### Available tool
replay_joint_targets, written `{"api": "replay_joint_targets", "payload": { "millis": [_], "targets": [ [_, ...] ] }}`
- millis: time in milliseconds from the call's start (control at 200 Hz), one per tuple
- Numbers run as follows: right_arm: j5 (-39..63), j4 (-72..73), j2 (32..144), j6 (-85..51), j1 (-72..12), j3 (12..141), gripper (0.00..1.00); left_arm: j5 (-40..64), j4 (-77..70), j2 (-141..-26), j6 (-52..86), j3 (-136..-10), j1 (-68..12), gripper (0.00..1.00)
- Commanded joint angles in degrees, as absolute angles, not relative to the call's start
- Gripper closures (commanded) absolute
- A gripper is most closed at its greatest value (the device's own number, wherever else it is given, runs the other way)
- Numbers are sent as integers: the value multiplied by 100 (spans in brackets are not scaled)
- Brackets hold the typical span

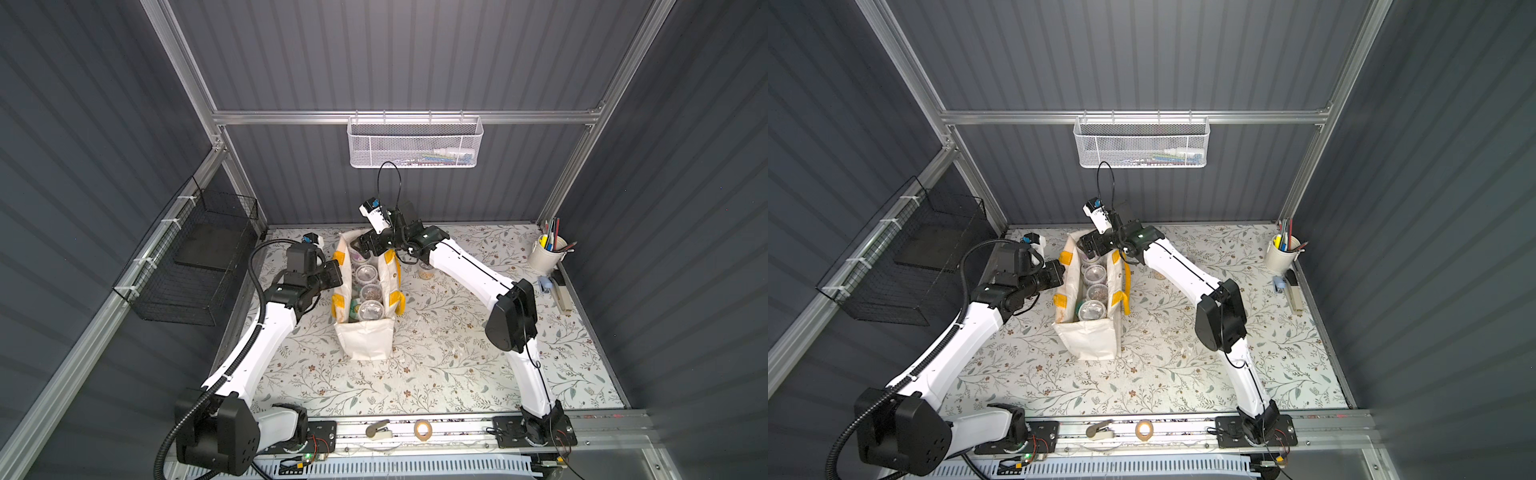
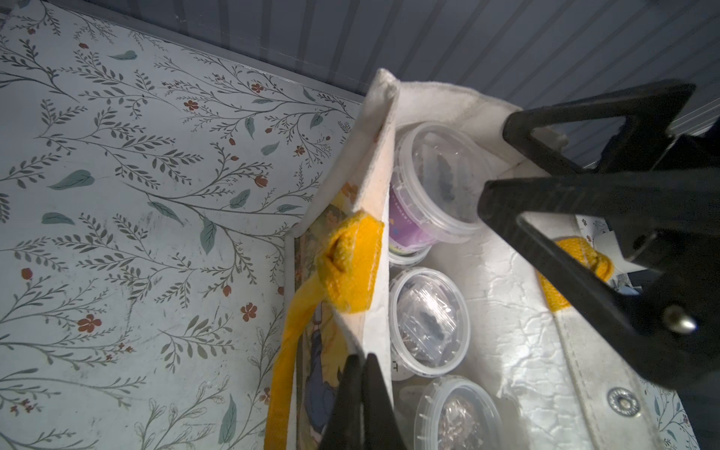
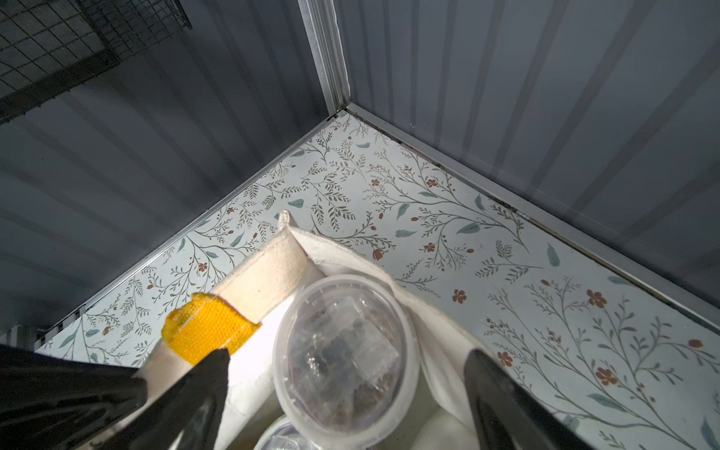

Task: Take out the seed jars from the canvas bag
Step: Pick up the seed jar from the canvas bag.

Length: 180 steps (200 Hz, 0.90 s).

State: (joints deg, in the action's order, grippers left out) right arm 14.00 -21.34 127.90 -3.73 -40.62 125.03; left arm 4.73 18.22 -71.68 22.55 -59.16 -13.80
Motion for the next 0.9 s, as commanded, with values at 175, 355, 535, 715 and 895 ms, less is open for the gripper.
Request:
{"api": "replay_joint_targets", "payload": {
  "millis": [175,355,535,715,895],
  "targets": [
    [1304,-2596,13069,-323,-4086,12880,6,642,2038,-7216,2250,-6012,-1371,100],
    [1334,-2705,13220,-310,-4105,13110,6,626,2039,-7176,2250,-5969,-1371,100],
    [1260,-3040,13502,-221,-4163,13540,6,627,2038,-7163,2241,-5962,-1371,100],
    [1059,-3229,13693,-116,-4210,13809,7,633,2021,-7163,2250,-5956,-1371,100],
    [867,-3326,13837,-59,-4219,13939,9,645,2013,-7138,2259,-5941,-1371,100]
  ]
}}
